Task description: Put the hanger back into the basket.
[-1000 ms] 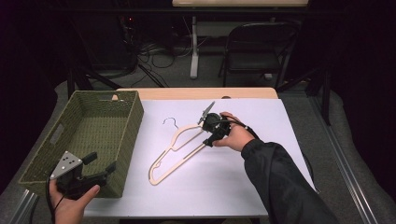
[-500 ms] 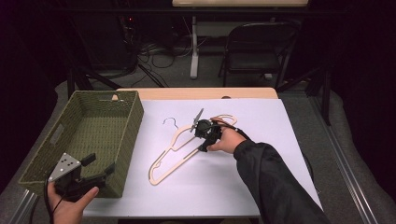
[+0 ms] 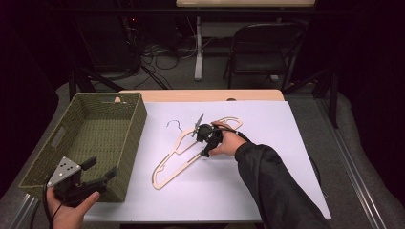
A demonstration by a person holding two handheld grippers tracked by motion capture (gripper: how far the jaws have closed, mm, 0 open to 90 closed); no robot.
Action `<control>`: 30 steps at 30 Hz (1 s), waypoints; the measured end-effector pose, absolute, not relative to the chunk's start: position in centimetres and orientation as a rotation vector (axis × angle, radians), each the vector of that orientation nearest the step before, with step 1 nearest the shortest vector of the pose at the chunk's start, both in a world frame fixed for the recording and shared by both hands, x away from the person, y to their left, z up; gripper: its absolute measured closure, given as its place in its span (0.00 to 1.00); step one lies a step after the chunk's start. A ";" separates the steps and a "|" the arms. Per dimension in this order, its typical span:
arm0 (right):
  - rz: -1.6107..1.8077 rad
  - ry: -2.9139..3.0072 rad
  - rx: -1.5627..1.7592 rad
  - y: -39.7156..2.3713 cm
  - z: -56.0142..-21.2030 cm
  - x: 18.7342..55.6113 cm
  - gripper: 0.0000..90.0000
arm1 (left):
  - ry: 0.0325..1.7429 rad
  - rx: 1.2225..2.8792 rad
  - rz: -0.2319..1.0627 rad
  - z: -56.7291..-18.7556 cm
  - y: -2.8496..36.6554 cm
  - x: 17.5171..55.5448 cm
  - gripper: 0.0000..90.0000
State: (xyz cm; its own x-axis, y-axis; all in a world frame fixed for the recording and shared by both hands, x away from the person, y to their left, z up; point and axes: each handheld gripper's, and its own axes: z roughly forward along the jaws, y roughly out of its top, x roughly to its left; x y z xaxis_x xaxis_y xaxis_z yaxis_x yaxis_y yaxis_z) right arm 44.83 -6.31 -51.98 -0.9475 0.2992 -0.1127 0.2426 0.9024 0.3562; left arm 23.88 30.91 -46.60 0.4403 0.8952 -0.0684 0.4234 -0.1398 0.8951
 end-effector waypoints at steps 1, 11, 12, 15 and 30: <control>0.513 2.902 0.407 -6.3 -52.0 44.9 0.38 | 1.140 1.746 0.626 -46.6 30.9 23.9 0.21; 0.489 2.926 0.388 -6.1 -52.6 44.9 0.36 | 1.134 1.750 0.624 -46.5 30.8 24.0 0.21; 0.486 2.928 0.390 -6.1 -52.6 44.9 0.36 | 1.134 1.751 0.623 -46.5 30.8 24.0 0.21; 0.482 2.926 0.365 -6.1 -52.8 45.0 0.36 | 1.134 1.751 0.623 -46.5 30.8 24.0 0.21; 0.454 2.960 0.353 -6.1 -53.3 45.2 0.42 | 1.136 1.741 0.623 -46.4 31.0 23.9 0.21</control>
State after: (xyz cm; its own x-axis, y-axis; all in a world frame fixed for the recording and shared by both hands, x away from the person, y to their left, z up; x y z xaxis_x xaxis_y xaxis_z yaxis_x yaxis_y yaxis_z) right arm 45.21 -6.14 -53.34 -0.9646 0.2482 -0.0886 0.2103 0.9275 0.3092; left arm 23.93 31.01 -46.43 0.4427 0.8938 -0.0717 0.4198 -0.1360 0.8974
